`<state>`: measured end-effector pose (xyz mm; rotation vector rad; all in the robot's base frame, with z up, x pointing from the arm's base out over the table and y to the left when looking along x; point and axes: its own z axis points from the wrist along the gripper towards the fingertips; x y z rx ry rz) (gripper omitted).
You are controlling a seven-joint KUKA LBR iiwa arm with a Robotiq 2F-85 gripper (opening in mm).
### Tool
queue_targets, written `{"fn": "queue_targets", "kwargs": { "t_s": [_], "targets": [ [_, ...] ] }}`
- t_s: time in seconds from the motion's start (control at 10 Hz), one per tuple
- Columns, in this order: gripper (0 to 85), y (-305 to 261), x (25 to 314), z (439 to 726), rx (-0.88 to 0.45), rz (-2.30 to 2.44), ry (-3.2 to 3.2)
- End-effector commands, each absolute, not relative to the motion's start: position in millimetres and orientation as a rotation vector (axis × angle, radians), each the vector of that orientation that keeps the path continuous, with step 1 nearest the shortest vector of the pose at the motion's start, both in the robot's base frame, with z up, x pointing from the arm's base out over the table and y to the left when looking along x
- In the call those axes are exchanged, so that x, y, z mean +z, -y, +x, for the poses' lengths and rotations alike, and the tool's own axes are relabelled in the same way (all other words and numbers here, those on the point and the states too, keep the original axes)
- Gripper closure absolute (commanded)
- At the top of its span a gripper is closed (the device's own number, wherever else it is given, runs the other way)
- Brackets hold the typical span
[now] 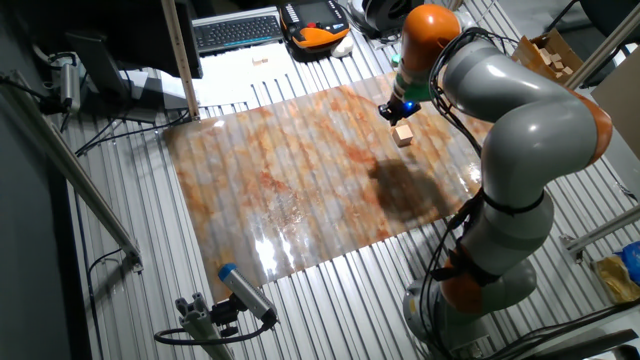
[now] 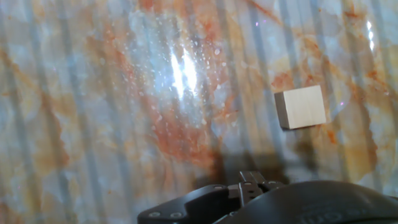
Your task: Pick up one small block
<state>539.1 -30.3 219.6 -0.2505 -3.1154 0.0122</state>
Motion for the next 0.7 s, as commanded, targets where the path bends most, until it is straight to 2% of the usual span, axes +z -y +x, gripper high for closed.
{"fn": "queue_targets", "kwargs": {
  "t_s": [0.0, 0.4, 0.6],
  "targets": [
    [85.0, 30.3, 219.6, 539.4, 0.007, -0.257, 3.112],
    [85.0, 30.4, 220.3, 541.2, -0.006, -0.291, 3.106],
    [85.0, 30.4, 218.5, 541.5, 0.087, -0.234, 3.118]
  ]
}}
